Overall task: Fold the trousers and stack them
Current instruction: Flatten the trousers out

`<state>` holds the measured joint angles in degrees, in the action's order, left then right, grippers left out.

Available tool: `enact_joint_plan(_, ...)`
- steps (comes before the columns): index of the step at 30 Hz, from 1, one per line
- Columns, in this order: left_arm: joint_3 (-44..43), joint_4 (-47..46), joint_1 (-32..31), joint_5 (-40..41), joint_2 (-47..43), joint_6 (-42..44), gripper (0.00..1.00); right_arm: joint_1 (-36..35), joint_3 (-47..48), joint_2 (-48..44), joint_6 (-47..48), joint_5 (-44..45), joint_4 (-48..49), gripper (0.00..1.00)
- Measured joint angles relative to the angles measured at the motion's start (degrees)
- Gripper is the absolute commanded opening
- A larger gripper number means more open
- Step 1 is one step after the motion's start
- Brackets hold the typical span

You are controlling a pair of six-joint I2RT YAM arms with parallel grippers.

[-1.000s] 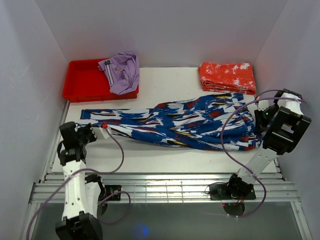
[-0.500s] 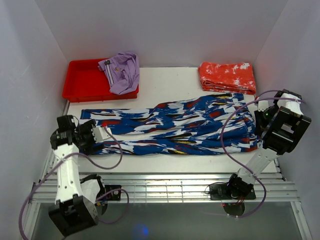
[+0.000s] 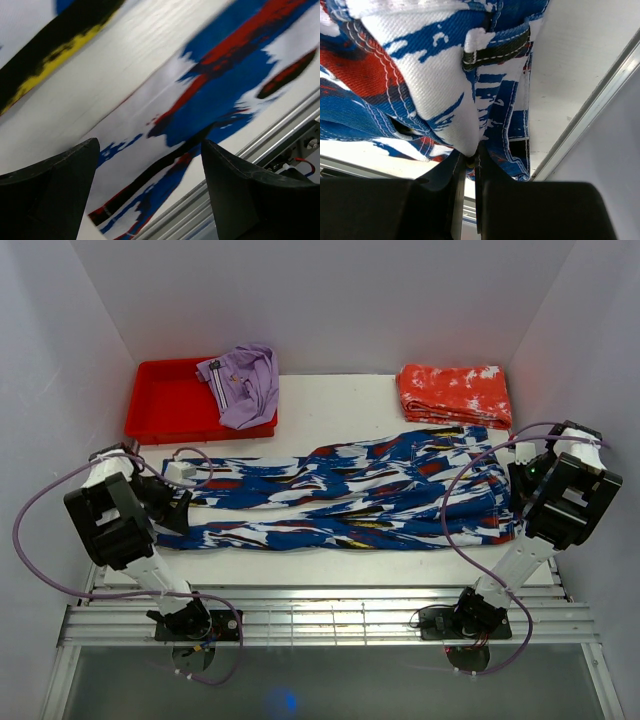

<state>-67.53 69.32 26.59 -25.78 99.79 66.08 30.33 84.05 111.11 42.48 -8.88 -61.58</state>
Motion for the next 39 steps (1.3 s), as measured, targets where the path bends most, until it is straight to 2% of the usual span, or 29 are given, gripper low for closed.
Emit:
enact_joint_plan(4, -2.6, -3.32, 3.91, 3.67, 3.89, -5.01, 0.93, 0.0, -1.03, 0.0, 0.15, 0.2, 0.59, 0.08)
enact_joint_plan(8, -1.7, -6.99, 4.61, 7.5, 4.0, -7.87, 0.93, 0.02, -1.46, 0.0, 0.15, 0.42, 0.92, 0.08)
enact_joint_plan(11, 0.17, -8.87, 4.42, 9.75, 3.69, -9.09, 0.88, 0.04, -1.46, 0.0, 0.15, 0.42, 0.94, 0.08)
enact_joint_plan(13, 0.74, -10.12, 4.2, 10.36, 3.5, -9.7, 0.75, 0.04, -1.44, 0.0, 0.13, 0.42, 0.92, 0.08)
enact_joint_plan(14, 0.83, -10.47, 4.22, 10.38, 3.5, -10.05, 0.63, 0.04, -1.44, 0.0, 0.13, 0.42, 0.92, 0.08)
enact_joint_plan(15, 0.87, -10.73, 4.28, 10.25, 3.58, -10.73, 0.48, 0.04, -1.44, 0.0, 0.11, 0.39, 0.9, 0.08)
enact_joint_plan(16, 0.94, -11.08, 4.35, 10.08, 3.74, -11.3, 0.18, 0.04, -1.44, 0.0, 0.07, 0.39, 0.9, 0.08)
enact_joint_plan(17, 0.94, -11.28, 4.37, 9.64, 4.04, -11.87, 0.05, 0.04, -1.42, 0.0, 0.0, 0.42, 0.87, 0.08)
enact_joint_plan(18, 1.01, -11.32, 4.37, 8.57, 4.33, -11.87, 0.0, 0.04, -1.4, 0.0, -0.04, 0.37, 0.83, 0.08)
enact_joint_plan(25, -3.26, -10.49, 5.09, 0.04, 0.39, -7.45, 0.0, 0.04, -1.33, 0.0, -0.02, 0.44, 0.35, 0.08)
enact_joint_plan(28, -6.95, -9.01, 7.13, -7.21, -6.69, -2.01, 0.0, 0.02, -1.33, 0.0, -0.04, 0.31, -0.22, 0.08)
enact_joint_plan(31, -8.0, -5.46, 13.31, -16.65, -17.0, 9.05, 0.0, -0.02, -1.33, 0.0, -0.07, -0.31, -1.14, 0.08)
enact_joint_plan(33, -5.11, -2.67, 18.34, -20.48, -23.89, 18.4, 0.0, -0.13, -1.36, 0.0, -0.04, -0.59, -1.68, 0.08)
enact_joint_plan(36, 3.19, 1.66, 25.27, -21.55, -31.58, 31.01, 0.0, -0.11, -1.36, 0.0, 0.04, -0.42, -1.7, 0.08)
enact_joint_plan(37, 5.99, 3.04, 27.76, -21.42, -32.35, 34.14, 0.02, -0.07, -1.36, 0.0, 0.17, -0.24, -1.66, 0.08)
enact_joint_plan(39, 11.26, 5.46, 31.98, -19.65, -30.97, 38.64, 0.17, -0.07, -1.36, 0.0, 0.48, 0.0, -1.55, 0.11)
